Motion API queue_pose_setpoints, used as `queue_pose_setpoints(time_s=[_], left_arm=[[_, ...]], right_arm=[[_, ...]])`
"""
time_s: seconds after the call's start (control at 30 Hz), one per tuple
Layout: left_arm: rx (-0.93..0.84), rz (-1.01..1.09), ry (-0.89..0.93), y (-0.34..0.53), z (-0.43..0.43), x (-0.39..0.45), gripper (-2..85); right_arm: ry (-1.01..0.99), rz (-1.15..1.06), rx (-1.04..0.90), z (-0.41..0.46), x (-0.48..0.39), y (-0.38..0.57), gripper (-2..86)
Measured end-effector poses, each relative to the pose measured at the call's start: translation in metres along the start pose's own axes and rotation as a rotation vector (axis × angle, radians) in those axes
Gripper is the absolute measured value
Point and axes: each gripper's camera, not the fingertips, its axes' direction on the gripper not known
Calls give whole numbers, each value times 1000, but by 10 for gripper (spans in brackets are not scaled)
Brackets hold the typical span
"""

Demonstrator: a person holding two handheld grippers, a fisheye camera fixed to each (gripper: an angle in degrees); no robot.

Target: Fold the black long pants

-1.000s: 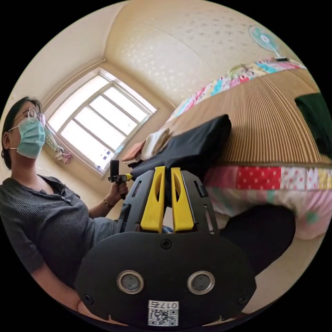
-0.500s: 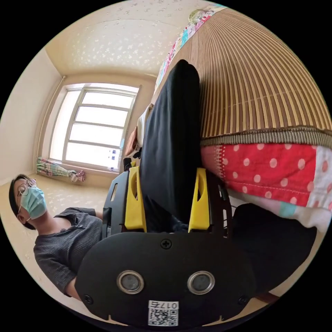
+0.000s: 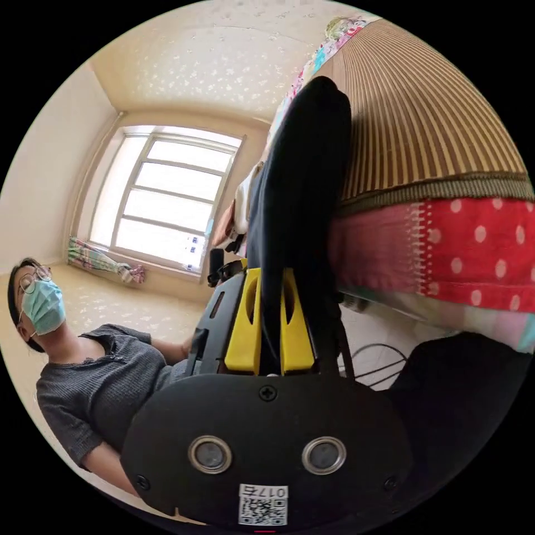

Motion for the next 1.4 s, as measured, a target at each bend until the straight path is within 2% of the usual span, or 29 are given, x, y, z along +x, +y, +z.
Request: queue_pose_setpoints(time_s=[0.07, 0.13, 0.2, 0.27, 0.33, 0.4, 0.53, 0.63, 0.77, 0.87, 1.0, 1.17, 1.2, 1.4], left_arm=[[-11, 32, 51, 2, -8, 8, 65], [-4, 53, 65, 6, -19, 18, 64], [-20, 18, 35, 7, -19, 15, 65], [-54, 12, -6, 7, -15, 10, 65], [-77, -31, -54, 8, -12, -3, 65], [-68, -46, -52, 11, -14, -11, 65], [-35, -74, 8, 18, -23, -27, 63], [-36, -70, -1, 20, -27, -28, 63], [-48, -52, -20, 22, -30, -30, 63], [-45, -49, -27, 25, -38, -32, 58], [-39, 11, -3, 32, -71, -12, 53], [-25, 97, 179, 38, -91, 30, 53], [-13, 114, 216, 33, -86, 43, 53], [-35, 286, 258, -48, -11, 130, 54]], right_arm=[[-184, -9, 88, 1, 3, 14, 68], [-197, -20, 107, 0, -1, 19, 68], [-92, -15, 78, -5, -10, 18, 67], [167, 0, -10, -12, -23, 12, 70], [342, 23, -57, -19, -30, 8, 84], [415, 5, -31, -31, -35, 6, 108], [245, -16, -58, -41, -19, -5, 170], [174, -6, -91, -16, 2, -9, 178], [257, 14, -17, 5, 6, -3, 138], [178, -4, -42, 21, 1, 6, 92], [197, -49, -61, 38, -23, 25, 64], [-119, -190, 140, 12, -58, 62, 49], [-131, -212, 154, 7, -63, 62, 49], [70, -424, 204, -66, -133, 28, 45]])
